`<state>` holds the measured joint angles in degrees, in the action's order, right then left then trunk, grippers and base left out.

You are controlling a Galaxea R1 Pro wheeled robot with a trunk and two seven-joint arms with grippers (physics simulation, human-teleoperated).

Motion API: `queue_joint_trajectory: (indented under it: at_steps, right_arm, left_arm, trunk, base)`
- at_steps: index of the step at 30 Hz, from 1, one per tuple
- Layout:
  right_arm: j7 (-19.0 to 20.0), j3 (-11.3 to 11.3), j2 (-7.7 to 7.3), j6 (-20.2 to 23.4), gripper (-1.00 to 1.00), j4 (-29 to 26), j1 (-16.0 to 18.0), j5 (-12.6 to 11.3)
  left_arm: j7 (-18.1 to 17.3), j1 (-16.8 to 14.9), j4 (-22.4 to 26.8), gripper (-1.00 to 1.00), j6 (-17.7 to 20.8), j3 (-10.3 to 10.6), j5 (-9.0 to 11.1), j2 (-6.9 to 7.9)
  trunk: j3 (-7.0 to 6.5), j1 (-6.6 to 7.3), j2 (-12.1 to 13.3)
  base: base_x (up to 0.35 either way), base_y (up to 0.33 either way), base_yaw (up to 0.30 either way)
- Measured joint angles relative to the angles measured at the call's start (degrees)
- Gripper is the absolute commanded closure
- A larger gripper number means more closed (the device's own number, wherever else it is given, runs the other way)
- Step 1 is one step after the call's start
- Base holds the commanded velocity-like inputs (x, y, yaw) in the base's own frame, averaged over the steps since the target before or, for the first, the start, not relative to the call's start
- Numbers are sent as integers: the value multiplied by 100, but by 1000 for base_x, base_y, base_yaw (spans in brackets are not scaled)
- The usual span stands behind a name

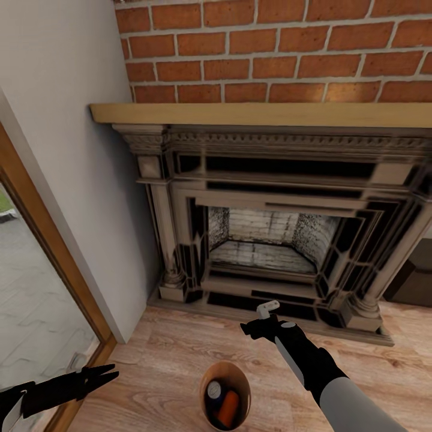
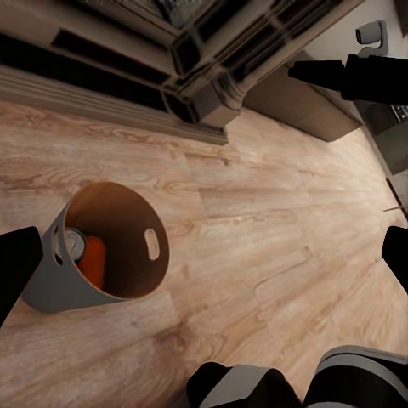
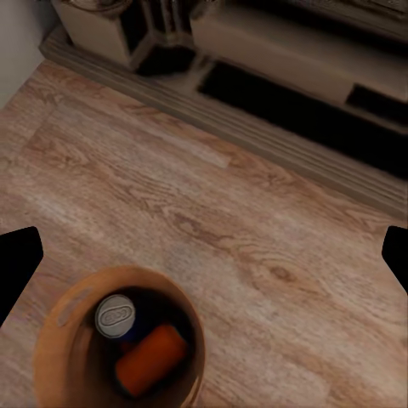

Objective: Put the three can of soda from the living room inside the tash can in the kitchen.

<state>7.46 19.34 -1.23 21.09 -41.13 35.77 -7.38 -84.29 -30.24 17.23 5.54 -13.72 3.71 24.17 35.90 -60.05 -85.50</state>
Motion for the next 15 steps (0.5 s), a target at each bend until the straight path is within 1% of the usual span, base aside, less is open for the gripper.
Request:
queue_joint_trajectory:
  at_steps: [7, 15]
  right_arm:
    - [-7, -8, -5, 6, -100, 21, 0, 0]
    - [-7, -9, -6, 0, -100, 246, 0, -8]
  left_arm:
    - [0, 0, 0, -100, 0, 0, 1, 0]
    - [0, 0, 0, -100, 0, 0, 1, 0]
  trunk:
    - [-126, 154, 281]
    - [-269, 329, 602]
  base:
    - [0, 0, 0]
    - [0, 0, 0]
